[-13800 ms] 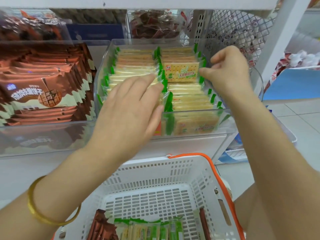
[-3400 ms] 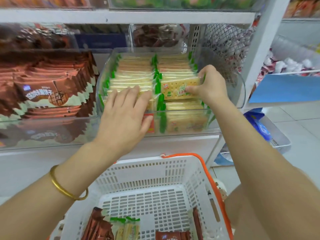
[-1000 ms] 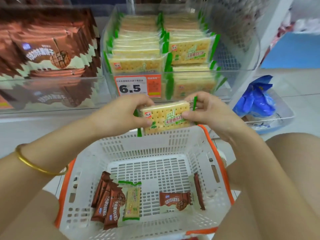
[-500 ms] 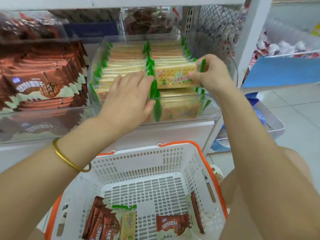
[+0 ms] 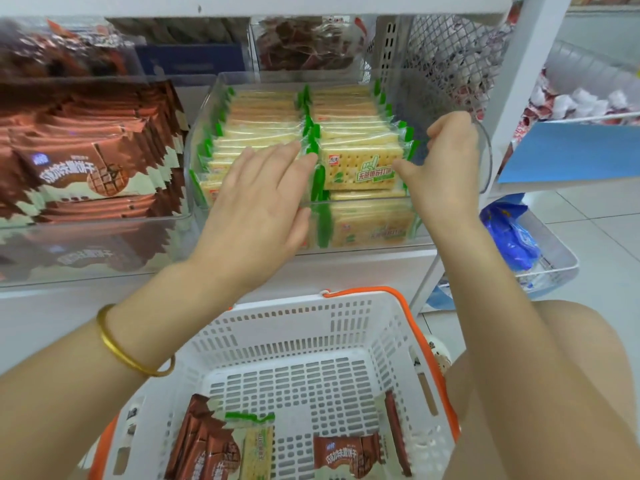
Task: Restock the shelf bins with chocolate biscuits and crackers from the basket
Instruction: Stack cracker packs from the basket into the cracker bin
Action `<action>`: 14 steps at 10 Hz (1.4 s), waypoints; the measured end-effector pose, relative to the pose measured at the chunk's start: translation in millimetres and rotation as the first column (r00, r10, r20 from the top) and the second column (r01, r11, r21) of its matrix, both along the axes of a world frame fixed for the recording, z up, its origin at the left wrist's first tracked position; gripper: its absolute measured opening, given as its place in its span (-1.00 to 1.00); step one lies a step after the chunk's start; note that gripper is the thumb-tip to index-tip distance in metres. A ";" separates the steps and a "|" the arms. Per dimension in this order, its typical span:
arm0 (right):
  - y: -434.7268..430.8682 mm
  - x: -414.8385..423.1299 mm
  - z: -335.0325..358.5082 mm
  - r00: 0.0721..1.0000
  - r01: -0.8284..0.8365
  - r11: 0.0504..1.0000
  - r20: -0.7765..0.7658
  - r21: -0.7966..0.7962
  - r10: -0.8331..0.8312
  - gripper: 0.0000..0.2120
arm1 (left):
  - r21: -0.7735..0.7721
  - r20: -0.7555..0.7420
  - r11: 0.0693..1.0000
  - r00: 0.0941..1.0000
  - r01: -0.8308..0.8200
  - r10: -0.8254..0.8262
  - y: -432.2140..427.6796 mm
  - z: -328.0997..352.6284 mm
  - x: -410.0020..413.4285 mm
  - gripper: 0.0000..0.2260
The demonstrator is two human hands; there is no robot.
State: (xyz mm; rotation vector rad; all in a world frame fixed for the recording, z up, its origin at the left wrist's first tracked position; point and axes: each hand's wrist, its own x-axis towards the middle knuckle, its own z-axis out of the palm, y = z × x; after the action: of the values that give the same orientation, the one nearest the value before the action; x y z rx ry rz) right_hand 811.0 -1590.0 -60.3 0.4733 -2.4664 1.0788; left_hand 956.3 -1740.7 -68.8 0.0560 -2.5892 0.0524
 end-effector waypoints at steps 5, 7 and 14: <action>-105.2 177.4 -316.9 0.284 -0.933 0.273 0.944 0.233 0.167 -0.40 | -0.027 0.910 0.999 0.412 -0.036 0.039 -72.6 -104.9 134.2 -0.70; -108.5 218.5 -389.8 0.331 -0.910 0.274 0.943 0.311 0.030 -0.27 | 0.000 0.942 0.990 0.334 -0.139 0.046 -79.1 -124.7 146.1 -0.75; -35.4 86.9 -125.9 0.142 -0.555 0.752 0.850 -0.356 0.507 -0.88 | 0.446 0.806 0.844 0.545 -0.299 -0.233 -50.0 -91.5 83.6 -0.68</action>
State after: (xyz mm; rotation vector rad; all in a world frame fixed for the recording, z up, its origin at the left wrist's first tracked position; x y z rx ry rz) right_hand 897.9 -1625.4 -186.1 1.0758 -3.4190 2.0546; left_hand 1039.9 -1790.8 -160.3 0.3842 -3.4919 -0.8825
